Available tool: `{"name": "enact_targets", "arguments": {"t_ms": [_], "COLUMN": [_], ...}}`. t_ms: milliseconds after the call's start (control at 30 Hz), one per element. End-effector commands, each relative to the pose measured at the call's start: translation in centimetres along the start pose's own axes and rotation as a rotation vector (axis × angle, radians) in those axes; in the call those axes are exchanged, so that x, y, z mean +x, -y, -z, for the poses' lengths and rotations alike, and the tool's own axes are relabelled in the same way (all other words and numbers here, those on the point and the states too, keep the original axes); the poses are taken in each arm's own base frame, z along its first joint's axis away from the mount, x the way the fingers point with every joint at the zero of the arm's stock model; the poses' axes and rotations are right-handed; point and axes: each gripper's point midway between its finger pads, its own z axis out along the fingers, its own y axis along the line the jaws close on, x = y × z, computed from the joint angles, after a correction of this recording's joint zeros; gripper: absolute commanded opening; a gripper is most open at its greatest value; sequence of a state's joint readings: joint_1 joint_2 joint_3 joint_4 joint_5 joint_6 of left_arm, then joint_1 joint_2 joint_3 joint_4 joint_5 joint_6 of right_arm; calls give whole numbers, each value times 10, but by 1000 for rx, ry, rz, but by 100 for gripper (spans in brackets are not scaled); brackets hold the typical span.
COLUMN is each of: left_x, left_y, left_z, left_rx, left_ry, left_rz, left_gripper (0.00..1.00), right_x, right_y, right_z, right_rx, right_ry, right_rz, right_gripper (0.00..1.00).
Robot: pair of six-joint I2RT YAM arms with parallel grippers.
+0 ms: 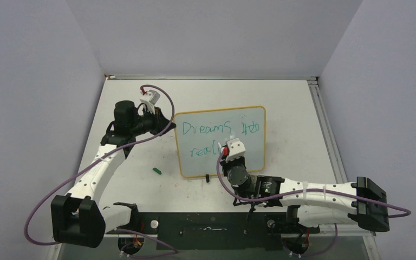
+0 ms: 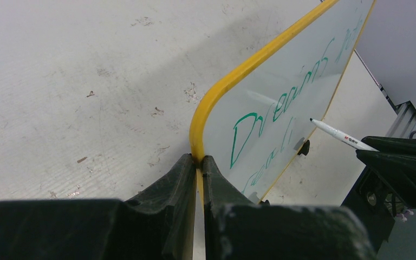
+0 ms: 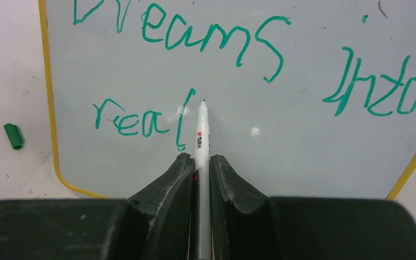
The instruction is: Write a sentence on the whiteboard
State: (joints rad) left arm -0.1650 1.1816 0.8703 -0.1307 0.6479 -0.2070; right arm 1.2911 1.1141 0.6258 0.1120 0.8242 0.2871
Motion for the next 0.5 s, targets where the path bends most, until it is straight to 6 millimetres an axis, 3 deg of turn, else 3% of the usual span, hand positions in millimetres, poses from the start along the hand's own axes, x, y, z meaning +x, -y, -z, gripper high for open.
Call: {"name": "enact_targets", "arguments": {"t_ms": [0,100,467], "left_x": [-17,-17,-17], "left_y": [17,17,17], "left_z": [4,4,4], "left_rx": [50,49,50], "left_ry": [46,47,46], "left_rz": [-36,-37,-35], "left_gripper": [0,0,0], "right_x": [-1,11,24], "right_y": [3,5,6], "right_z": [9,10,3], "right_rx": [-18,-11,-1], "right_ry": [11,-17,-45], "right_rz": [-52,-55,-44], "right_gripper": [5,5,5]}}
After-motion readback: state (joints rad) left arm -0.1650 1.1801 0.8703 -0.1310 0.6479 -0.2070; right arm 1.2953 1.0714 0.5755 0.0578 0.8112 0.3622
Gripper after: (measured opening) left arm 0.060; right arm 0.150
